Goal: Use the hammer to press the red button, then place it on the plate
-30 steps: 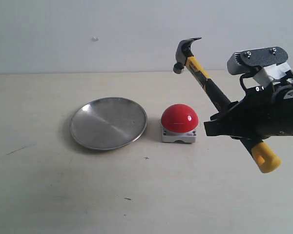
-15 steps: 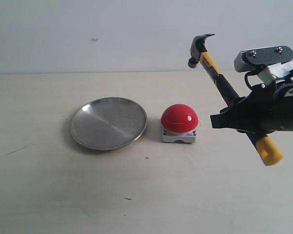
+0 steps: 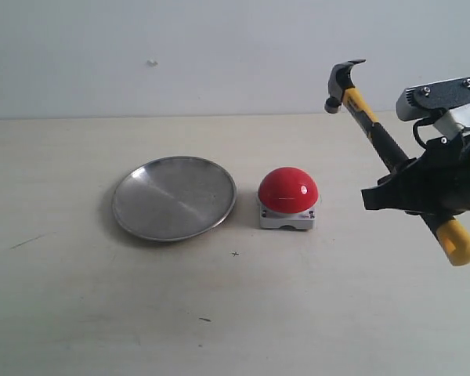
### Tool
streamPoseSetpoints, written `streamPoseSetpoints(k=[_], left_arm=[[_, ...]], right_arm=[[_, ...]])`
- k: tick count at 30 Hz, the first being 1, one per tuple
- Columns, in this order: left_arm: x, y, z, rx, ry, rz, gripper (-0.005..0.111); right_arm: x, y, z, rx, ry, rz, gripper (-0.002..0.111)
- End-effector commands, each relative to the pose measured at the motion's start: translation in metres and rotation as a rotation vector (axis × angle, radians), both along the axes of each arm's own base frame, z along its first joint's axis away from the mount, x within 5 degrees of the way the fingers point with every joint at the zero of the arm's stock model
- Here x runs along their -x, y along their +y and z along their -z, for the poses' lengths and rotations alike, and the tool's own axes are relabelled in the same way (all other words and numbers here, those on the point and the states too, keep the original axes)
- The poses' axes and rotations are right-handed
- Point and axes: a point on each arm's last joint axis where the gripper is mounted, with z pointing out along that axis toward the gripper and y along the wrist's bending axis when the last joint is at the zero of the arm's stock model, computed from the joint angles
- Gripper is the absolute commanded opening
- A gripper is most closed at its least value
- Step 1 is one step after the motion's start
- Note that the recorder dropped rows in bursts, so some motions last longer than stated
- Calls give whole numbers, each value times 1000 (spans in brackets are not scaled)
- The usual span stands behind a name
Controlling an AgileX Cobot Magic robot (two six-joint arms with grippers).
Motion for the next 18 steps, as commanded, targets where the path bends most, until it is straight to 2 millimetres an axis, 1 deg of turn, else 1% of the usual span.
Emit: streamPoseSetpoints(k=[1,6,9,14,15,16,18], left_arm=[[0,0,1,-2,-1,3,0],[0,0,1,-2,-1,3,0],[0,0,1,-2,-1,3,0],[0,0,1,-2,-1,3,0],[0,0,1,-2,-1,3,0],[0,0,1,-2,-1,3,0],[0,0,1,-7,-2,4,0]], right_arm=[[-1,1,5,1,51,-14,0],[5,15,8,-16,106,-66,0],[7,18,9,42,112,-128,0],[5,13,6,119,134,-112,0],[2,11,4,124,152,-77,0],[0,6,1,178,185,-52,0],[-4,-2,-7,221,207,50,0]])
